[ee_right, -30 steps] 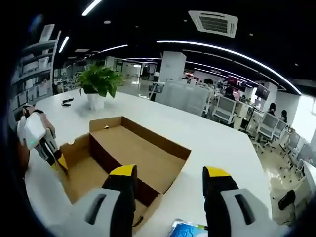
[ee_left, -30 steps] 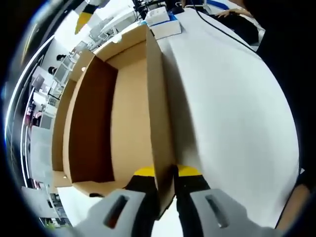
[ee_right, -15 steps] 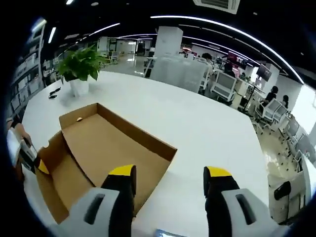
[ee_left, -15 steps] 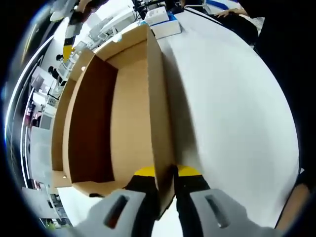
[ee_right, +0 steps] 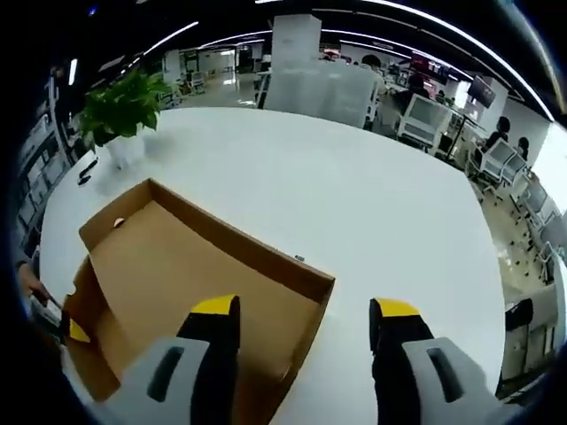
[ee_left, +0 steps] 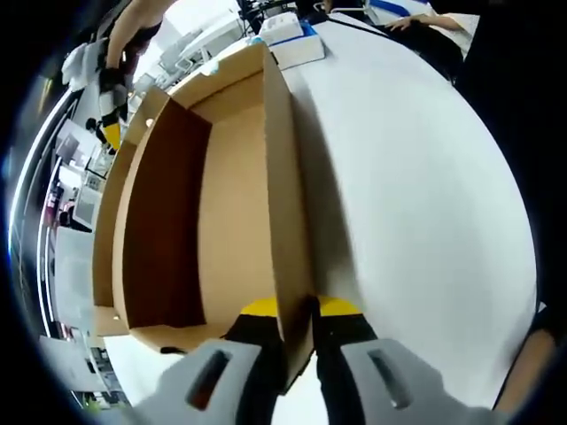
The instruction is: Operate the shoe box by opening the lid, removing the specified soft item, and placing it in the target area until the item is outside and the box remains undamaged.
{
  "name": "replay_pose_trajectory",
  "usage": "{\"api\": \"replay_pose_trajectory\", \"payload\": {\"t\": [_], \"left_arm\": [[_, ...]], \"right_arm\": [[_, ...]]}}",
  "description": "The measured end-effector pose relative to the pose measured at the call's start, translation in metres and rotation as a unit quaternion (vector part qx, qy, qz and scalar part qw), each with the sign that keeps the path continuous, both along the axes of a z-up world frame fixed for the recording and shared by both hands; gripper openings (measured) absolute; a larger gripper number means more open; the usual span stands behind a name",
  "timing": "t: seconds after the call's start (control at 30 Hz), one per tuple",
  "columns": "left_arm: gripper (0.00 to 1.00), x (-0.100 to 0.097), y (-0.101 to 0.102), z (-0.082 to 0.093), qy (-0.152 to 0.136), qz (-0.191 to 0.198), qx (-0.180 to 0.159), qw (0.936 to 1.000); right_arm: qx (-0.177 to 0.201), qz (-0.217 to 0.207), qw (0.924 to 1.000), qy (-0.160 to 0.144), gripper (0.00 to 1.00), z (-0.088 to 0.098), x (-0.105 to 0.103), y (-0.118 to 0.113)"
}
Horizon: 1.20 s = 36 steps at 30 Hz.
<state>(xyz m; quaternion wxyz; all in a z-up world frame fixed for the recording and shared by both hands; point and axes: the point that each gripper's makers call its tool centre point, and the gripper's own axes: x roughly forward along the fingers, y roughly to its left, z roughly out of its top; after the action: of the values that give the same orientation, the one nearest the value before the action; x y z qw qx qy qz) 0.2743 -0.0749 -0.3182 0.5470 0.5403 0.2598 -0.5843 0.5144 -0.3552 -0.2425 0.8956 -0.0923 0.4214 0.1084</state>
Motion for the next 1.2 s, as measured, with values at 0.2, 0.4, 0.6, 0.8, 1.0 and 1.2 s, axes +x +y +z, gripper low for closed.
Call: {"api": "replay_pose_trajectory", "payload": {"t": [0.2,0.4,0.6,0.8,1.0,1.2], "left_arm": [[0.1,-0.001,0.0,0.0,0.0,-0.001,0.0,1.0],[0.1,0.0,0.0,0.0,0.0,-0.004,0.0,1.0],[0.1,0.0,0.0,0.0,-0.001,-0.005,0.0,1.0],[0.1,0.0,0.0,0.0,-0.001,-0.006,0.0,1.0],[0.1,0.0,0.0,0.0,-0.001,-0.007,0.0,1.0],[0.1,0.0,0.0,0.0,-0.001,-0.007,0.001,1.0]], "right_arm": [[0.003,-0.018,0.9996,0.021,0.6,-0.013,0.001,-0.005],[-0.001,-0.029,0.9988,0.04,0.42,-0.023,-0.002,-0.011],[-0.016,-0.028,0.9987,0.04,0.3,-0.022,-0.002,-0.007],[-0.029,-0.02,0.9986,0.04,0.19,-0.022,-0.002,-0.005],[-0.04,-0.02,0.9979,0.047,0.11,-0.024,0.0,-0.009],[-0.033,-0.025,0.9977,0.054,0.08,-0.029,0.001,-0.011]]}}
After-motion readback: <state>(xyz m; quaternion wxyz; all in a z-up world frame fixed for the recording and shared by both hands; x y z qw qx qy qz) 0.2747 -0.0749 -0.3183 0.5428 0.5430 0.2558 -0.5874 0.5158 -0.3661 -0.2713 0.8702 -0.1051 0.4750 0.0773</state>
